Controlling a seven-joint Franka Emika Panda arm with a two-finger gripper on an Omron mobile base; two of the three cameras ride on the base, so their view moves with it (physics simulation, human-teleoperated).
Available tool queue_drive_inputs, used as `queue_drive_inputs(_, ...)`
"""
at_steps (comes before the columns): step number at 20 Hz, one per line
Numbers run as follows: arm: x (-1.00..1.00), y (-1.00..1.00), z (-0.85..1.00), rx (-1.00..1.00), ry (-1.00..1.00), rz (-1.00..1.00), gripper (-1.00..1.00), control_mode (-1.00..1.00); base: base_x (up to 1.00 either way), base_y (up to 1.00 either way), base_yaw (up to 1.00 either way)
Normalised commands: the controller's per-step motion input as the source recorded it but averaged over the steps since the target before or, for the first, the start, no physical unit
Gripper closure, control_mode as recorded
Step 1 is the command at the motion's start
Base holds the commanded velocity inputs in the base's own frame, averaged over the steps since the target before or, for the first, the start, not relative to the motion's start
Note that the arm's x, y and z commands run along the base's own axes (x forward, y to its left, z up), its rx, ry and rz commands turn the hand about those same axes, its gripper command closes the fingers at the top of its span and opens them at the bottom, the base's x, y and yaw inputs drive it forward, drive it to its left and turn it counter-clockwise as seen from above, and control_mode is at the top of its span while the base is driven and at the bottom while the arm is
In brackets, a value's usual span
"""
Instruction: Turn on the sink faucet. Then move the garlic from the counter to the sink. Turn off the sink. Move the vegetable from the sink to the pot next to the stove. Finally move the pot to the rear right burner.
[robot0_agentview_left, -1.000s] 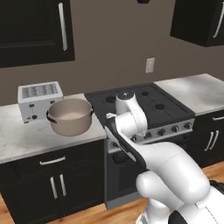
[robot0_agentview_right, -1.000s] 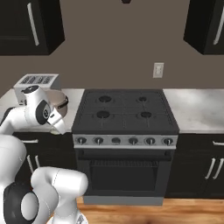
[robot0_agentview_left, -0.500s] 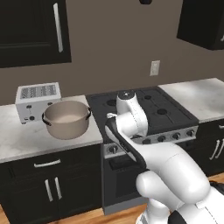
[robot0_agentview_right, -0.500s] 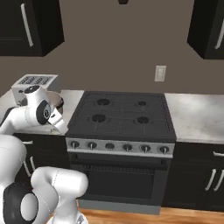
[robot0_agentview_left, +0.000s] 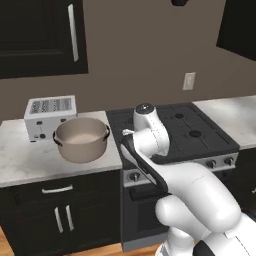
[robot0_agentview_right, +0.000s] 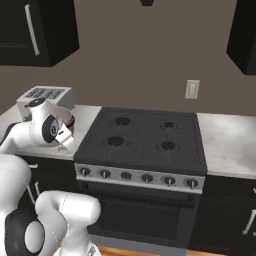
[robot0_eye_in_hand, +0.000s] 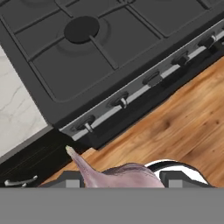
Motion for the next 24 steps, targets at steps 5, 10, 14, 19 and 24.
queue_drive_inputs(5,0.0,0.0,0.0,0.0,0.0,0.0,1.0,1.0,0.26,-0.17,0.18)
queue_drive_inputs(10,0.0,0.0,0.0,0.0,0.0,0.0,1.0,1.0,0.4,-0.41,0.12)
queue_drive_inputs(14,0.0,0.0,0.0,0.0,0.0,0.0,1.0,1.0,0.47,-0.53,0.09)
queue_drive_inputs(19,0.0,0.0,0.0,0.0,0.0,0.0,1.0,1.0,0.43,-0.42,0.06)
queue_drive_inputs(24,0.0,0.0,0.0,0.0,0.0,0.0,1.0,1.0,0.46,-0.16,0.0)
